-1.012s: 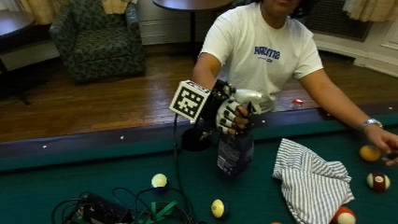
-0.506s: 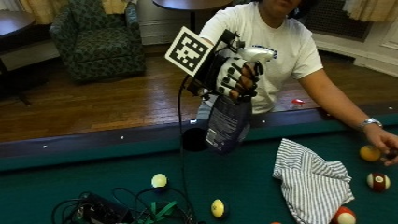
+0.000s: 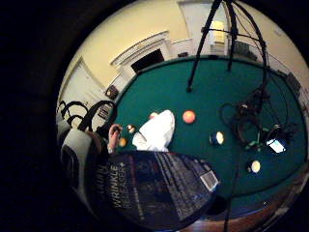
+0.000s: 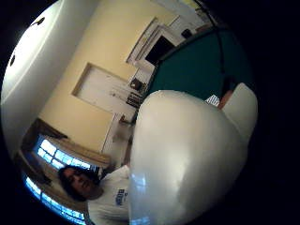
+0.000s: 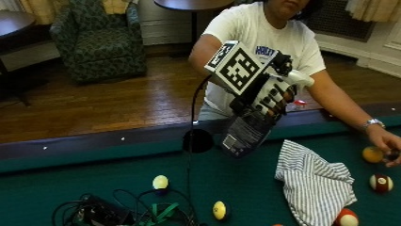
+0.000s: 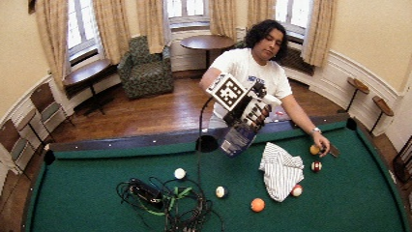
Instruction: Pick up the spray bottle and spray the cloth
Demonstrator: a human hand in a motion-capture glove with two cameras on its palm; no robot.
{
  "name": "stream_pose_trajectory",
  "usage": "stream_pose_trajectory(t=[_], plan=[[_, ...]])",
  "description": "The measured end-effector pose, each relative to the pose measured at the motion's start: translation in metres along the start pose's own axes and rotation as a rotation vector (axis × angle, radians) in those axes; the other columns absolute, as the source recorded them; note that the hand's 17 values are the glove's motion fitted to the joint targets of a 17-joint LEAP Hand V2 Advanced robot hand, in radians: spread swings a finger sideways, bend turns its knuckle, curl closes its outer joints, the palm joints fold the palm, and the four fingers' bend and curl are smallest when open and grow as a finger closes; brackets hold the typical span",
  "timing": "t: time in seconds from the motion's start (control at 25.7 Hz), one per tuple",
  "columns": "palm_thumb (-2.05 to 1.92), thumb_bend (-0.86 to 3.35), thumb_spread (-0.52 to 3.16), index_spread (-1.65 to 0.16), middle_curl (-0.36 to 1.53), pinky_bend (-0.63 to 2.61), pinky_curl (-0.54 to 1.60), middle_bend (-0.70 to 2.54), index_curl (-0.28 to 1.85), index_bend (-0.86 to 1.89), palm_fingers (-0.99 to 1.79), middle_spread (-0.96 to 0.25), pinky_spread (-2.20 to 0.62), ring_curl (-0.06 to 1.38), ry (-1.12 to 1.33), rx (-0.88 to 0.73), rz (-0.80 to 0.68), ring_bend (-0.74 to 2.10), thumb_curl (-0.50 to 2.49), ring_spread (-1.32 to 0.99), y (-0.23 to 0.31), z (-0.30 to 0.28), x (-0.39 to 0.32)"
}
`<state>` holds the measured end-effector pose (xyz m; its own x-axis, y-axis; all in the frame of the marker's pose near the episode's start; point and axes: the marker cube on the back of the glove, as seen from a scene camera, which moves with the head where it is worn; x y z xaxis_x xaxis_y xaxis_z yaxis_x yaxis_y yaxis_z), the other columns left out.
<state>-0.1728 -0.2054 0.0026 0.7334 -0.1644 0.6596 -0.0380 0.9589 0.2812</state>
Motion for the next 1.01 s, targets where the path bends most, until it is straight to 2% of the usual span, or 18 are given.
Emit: stream_pose_trajectory(t=[0.39,0.66,1.01], plan=[[0.89,-0.03,0.34,-0.28,0.53,0.40,0.39,0.64,0.57,0.44,1.40,-0.22,-0.30,0.45,0.219,-0.164,-0.048,0.65,0.79,-0.22,-0.010,0.011,-0.001],[0.88,-0.03,0.34,-0.28,0.52,0.40,0.39,0.64,0.58,0.44,1.40,-0.22,-0.30,0.45,0.189,-0.148,-0.053,0.65,0.80,-0.22,-0.013,0.018,-0.004],[0.89,-0.03,0.34,-0.28,0.53,0.40,0.39,0.63,0.58,0.43,1.40,-0.22,-0.30,0.45,0.260,-0.232,-0.051,0.65,0.81,-0.22,-0.012,0.030,-0.004]])
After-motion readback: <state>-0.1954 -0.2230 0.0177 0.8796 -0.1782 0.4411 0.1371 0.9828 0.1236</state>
